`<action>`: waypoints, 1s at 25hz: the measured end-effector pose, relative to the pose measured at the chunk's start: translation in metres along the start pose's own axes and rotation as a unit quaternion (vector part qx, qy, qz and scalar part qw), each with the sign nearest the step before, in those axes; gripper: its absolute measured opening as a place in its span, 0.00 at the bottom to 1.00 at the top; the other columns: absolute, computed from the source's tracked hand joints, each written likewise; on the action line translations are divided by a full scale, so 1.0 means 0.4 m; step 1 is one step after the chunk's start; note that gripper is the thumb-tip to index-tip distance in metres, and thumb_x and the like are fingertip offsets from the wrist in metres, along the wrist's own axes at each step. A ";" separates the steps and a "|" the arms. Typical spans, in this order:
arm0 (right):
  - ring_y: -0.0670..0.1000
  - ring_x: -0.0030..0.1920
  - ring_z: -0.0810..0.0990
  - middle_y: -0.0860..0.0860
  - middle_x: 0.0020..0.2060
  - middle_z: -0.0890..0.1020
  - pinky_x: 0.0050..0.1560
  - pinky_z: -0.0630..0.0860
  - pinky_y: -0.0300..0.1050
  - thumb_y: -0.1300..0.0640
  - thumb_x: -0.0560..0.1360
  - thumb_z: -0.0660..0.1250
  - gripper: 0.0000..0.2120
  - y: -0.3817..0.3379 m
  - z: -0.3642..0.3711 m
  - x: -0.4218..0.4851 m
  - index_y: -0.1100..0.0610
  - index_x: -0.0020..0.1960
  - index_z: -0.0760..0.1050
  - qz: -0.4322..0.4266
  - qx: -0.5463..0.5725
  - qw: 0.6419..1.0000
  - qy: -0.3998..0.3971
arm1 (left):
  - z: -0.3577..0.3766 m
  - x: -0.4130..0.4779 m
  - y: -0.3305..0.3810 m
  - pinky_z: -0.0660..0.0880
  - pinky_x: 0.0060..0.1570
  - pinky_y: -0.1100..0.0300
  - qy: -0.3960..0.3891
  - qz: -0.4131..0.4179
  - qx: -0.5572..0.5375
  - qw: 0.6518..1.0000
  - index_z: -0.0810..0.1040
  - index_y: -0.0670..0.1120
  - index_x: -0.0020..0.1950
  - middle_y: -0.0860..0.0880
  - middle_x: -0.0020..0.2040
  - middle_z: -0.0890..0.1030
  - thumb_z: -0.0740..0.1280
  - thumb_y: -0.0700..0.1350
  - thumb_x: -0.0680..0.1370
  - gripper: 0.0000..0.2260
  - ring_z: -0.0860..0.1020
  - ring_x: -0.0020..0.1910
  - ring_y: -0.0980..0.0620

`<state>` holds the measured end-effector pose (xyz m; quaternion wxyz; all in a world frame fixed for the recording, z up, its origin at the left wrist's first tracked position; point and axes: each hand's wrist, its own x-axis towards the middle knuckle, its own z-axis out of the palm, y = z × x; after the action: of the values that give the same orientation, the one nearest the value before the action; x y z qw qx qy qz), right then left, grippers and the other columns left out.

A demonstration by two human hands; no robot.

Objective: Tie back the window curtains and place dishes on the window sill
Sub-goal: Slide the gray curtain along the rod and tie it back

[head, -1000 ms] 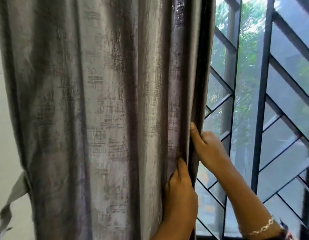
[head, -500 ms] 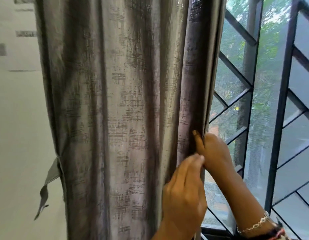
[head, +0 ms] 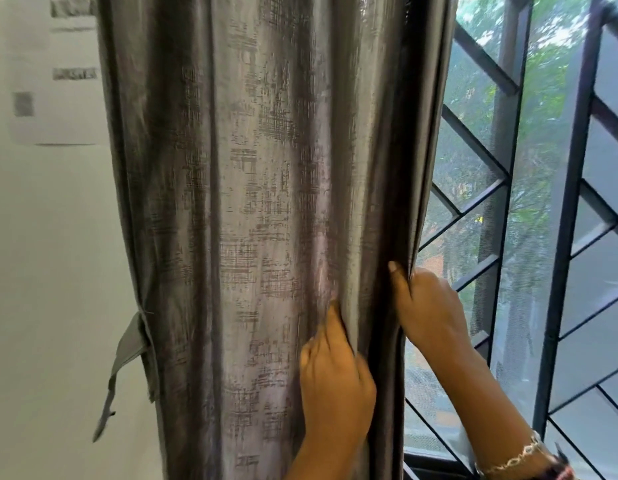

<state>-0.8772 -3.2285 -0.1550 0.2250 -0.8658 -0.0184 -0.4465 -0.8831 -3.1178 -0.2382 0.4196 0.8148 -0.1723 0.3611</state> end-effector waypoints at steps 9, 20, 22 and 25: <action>0.45 0.23 0.65 0.45 0.22 0.65 0.25 0.57 0.39 0.33 0.69 0.38 0.28 -0.040 0.024 -0.015 0.52 0.26 0.60 -0.041 -0.001 0.999 -0.008 | 0.063 0.007 0.009 0.63 0.69 0.56 -0.088 -0.049 0.017 0.995 0.48 0.49 0.76 0.50 0.71 0.67 0.52 0.45 0.81 0.25 0.68 0.68 0.49; 0.49 0.27 0.68 0.44 0.25 0.68 0.29 0.62 0.41 0.48 0.79 0.55 0.17 -0.018 0.079 -0.046 0.54 0.34 0.70 -0.018 -0.020 0.999 -0.027 | 0.031 -0.015 -0.063 0.41 0.74 0.57 -0.023 0.063 0.005 0.998 0.51 0.49 0.75 0.52 0.75 0.56 0.54 0.57 0.77 0.29 0.43 0.75 0.57; 0.44 0.25 0.67 0.43 0.24 0.67 0.26 0.58 0.38 0.49 0.79 0.55 0.19 -0.020 0.076 -0.051 0.53 0.30 0.65 -0.018 -0.005 0.999 -0.036 | -0.014 -0.017 -0.100 0.43 0.73 0.57 0.093 0.095 -0.014 0.991 0.56 0.48 0.74 0.51 0.75 0.57 0.54 0.61 0.76 0.30 0.48 0.75 0.55; 0.43 0.23 0.66 0.45 0.22 0.67 0.24 0.56 0.37 0.51 0.79 0.56 0.21 -0.029 0.073 -0.059 0.51 0.27 0.60 -0.012 0.014 0.999 -0.044 | -0.079 0.041 -0.164 0.53 0.73 0.51 0.249 -0.009 -0.052 0.967 0.60 0.42 0.73 0.46 0.75 0.58 0.60 0.57 0.76 0.30 0.57 0.74 0.48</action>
<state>-0.8717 -3.2020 -0.1837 0.2307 -0.8812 -0.0453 -0.4101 -0.8477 -3.0532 -0.2504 0.4942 0.6780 -0.0734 0.5391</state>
